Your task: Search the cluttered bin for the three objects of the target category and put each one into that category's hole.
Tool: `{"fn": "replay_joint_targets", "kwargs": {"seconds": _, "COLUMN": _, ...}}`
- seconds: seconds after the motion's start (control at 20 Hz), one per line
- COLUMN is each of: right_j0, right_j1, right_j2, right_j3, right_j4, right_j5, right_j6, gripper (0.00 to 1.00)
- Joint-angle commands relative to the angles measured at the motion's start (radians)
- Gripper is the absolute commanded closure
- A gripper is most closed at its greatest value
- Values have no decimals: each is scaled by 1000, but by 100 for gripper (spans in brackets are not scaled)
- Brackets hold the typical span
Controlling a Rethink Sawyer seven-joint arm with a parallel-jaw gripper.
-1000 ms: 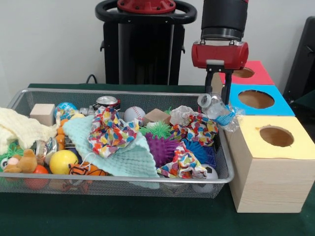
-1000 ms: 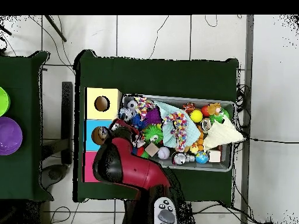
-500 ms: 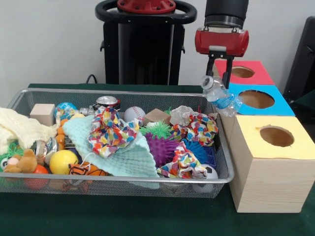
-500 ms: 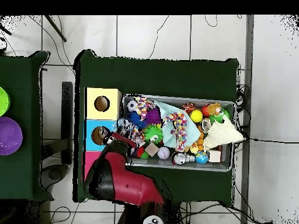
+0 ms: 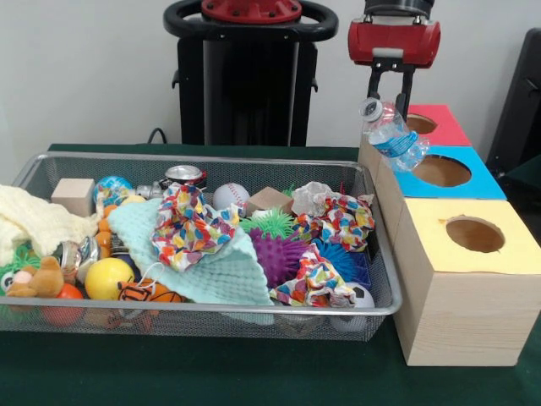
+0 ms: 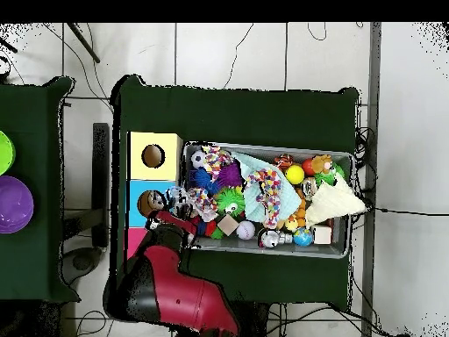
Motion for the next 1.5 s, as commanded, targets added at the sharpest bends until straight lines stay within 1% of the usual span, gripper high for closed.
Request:
{"fn": "replay_joint_targets", "kwargs": {"seconds": 0.05, "right_j0": -10, "right_j1": -12, "right_j2": -3, "right_j3": 35, "right_j4": -3, "right_j5": -41, "right_j6": 201, "gripper": 100}}
{"fn": "replay_joint_targets", "kwargs": {"seconds": 0.15, "right_j0": -8, "right_j1": 5, "right_j2": 2, "right_j3": 36, "right_j4": -5, "right_j5": -61, "right_j6": 209, "gripper": 100}}
{"fn": "replay_joint_targets", "kwargs": {"seconds": 0.3, "right_j0": 20, "right_j1": 11, "right_j2": -15, "right_j3": 39, "right_j4": 14, "right_j5": -72, "right_j6": 210, "gripper": 100}}
{"fn": "replay_joint_targets", "kwargs": {"seconds": 0.45, "right_j0": 24, "right_j1": 16, "right_j2": -18, "right_j3": 35, "right_j4": 14, "right_j5": -75, "right_j6": 213, "gripper": 100}}
{"fn": "replay_joint_targets", "kwargs": {"seconds": 0.7, "right_j0": 39, "right_j1": 51, "right_j2": -24, "right_j3": 27, "right_j4": 21, "right_j5": -112, "right_j6": 226, "gripper": 100}}
{"fn": "replay_joint_targets", "kwargs": {"seconds": 0.85, "right_j0": 71, "right_j1": 70, "right_j2": -37, "right_j3": 21, "right_j4": 51, "right_j5": -126, "right_j6": 232, "gripper": 100}}
{"fn": "replay_joint_targets", "kwargs": {"seconds": 1.05, "right_j0": 99, "right_j1": 73, "right_j2": -52, "right_j3": 16, "right_j4": 78, "right_j5": -119, "right_j6": 228, "gripper": 100}}
{"fn": "replay_joint_targets", "kwargs": {"seconds": 1.1, "right_j0": 96, "right_j1": 66, "right_j2": -55, "right_j3": 13, "right_j4": 78, "right_j5": -109, "right_j6": 224, "gripper": 100}}
{"fn": "replay_joint_targets", "kwargs": {"seconds": 1.5, "right_j0": 130, "right_j1": 89, "right_j2": -68, "right_j3": 9, "right_j4": 109, "right_j5": -126, "right_j6": 236, "gripper": 100}}
